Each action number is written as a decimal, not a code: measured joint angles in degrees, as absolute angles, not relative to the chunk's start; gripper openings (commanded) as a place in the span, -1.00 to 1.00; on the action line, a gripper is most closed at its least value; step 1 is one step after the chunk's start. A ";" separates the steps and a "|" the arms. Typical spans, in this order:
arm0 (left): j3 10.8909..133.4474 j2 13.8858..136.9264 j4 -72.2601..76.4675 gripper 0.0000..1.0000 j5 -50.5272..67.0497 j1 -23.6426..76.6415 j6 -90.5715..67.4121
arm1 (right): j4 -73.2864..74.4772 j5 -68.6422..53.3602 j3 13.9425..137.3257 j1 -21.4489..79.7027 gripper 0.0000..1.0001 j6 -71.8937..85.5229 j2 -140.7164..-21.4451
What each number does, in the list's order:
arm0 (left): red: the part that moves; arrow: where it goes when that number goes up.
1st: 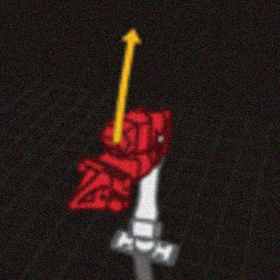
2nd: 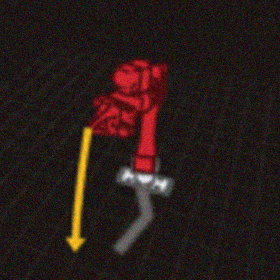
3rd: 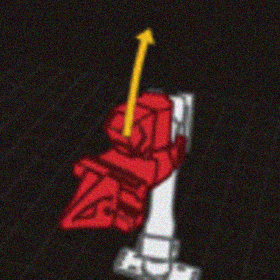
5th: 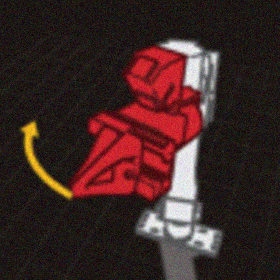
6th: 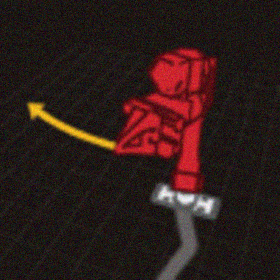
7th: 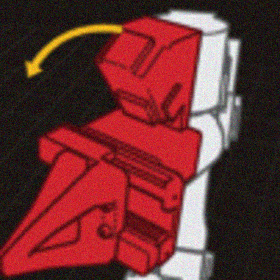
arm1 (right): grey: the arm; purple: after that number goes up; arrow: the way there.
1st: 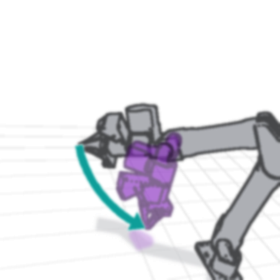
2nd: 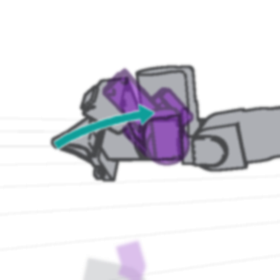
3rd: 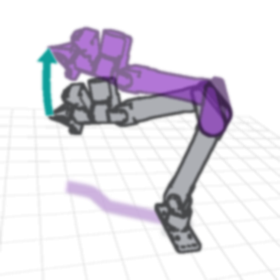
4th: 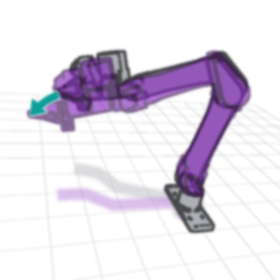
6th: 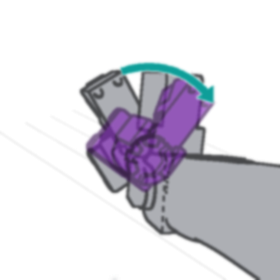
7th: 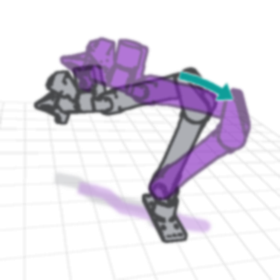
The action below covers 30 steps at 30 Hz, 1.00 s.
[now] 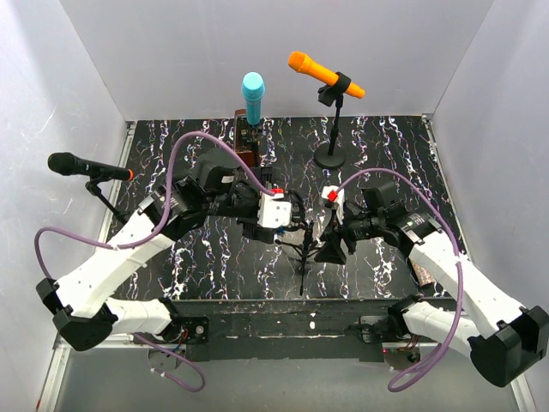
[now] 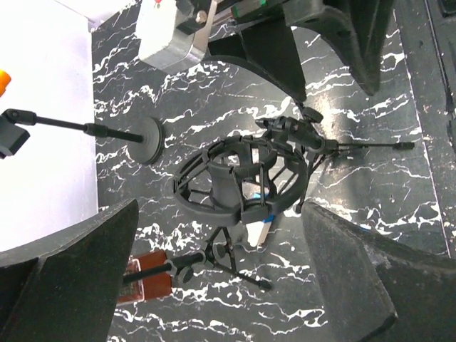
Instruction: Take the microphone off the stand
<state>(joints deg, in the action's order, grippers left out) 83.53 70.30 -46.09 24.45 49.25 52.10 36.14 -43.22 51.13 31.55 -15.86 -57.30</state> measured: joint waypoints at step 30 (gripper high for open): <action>71.57 52.90 -45.67 0.96 11.64 42.09 44.14 | 27.59 -25.17 54.24 30.20 -0.69 -9.21 -66.83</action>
